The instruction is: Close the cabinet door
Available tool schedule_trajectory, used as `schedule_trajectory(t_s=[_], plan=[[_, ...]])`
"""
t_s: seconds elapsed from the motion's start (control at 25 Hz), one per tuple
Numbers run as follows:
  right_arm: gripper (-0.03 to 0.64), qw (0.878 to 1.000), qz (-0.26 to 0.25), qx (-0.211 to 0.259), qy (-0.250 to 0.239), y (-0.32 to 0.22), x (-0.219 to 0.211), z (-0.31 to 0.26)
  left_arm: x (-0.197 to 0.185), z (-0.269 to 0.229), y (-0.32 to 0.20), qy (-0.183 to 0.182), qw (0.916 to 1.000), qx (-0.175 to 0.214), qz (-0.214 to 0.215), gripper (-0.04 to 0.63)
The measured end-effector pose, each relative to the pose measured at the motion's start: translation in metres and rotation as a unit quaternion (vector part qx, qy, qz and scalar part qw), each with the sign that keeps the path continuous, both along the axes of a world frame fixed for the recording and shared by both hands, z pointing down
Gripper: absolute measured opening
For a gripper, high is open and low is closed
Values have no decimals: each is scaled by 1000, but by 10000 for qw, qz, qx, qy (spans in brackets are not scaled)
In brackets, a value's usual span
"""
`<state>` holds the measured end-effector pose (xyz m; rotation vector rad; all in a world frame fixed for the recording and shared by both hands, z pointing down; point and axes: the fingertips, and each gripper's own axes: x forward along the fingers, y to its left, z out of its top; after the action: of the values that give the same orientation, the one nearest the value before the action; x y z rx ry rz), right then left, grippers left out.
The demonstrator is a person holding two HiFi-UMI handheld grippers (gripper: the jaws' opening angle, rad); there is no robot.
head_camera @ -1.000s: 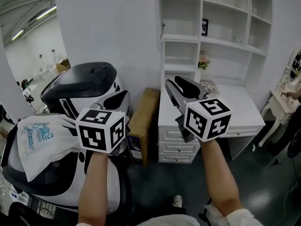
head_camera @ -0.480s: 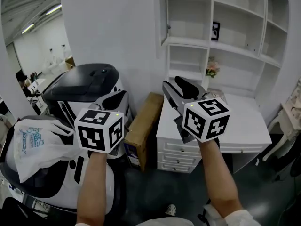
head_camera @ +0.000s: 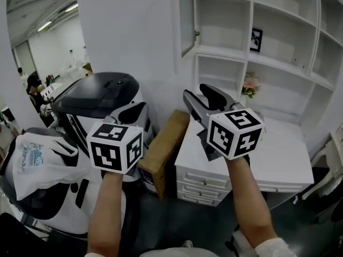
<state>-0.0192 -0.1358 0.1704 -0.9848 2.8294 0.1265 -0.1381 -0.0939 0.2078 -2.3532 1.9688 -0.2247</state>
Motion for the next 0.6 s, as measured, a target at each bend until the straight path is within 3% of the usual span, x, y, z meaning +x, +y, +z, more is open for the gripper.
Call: schedule_trajectory(t_s=[0.32,0.6], plan=[[213,9997,-243,-23,-37,-32,-17,0,-14,4,-24,11,9997,-23,-239,-2],[218,9999,-140,26,10,-68,-34,0,-26,6,-64,54,9999,48,-92,-2]])
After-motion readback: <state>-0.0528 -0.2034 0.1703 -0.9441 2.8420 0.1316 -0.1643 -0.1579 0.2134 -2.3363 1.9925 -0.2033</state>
